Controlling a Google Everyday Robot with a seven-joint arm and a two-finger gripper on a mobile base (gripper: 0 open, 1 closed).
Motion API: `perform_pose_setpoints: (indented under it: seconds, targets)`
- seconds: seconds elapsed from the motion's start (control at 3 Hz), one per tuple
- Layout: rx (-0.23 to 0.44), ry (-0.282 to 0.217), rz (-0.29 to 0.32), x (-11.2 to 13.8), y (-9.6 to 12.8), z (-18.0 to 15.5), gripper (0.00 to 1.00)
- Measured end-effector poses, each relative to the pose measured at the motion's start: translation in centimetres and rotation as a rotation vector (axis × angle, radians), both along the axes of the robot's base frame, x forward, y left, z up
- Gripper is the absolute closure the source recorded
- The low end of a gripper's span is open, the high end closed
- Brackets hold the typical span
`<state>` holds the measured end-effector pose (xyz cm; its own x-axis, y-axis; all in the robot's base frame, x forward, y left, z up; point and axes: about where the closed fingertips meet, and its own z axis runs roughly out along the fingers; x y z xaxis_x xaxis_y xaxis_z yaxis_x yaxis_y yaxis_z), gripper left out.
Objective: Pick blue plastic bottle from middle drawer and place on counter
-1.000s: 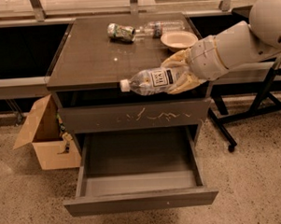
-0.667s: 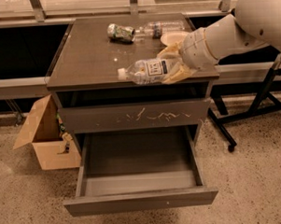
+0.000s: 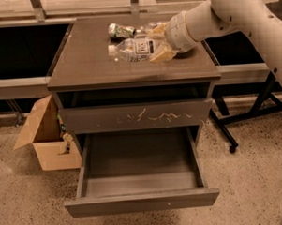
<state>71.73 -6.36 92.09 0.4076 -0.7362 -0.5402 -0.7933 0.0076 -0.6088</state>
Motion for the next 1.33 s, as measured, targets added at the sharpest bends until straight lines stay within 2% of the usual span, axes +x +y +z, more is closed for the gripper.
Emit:
perform_pose_setpoints:
  seconds: [0.33,0.67,1.33]
  targets:
    - [0.066,0.0,-0.038,3.2,1.0,0.1,1.0]
    - [0.148,0.032,-0.08,6.1,1.8,-0.9,1.0]
    - [0.251,0.139,-0.153,9.3,1.3,-4.2,0.57]
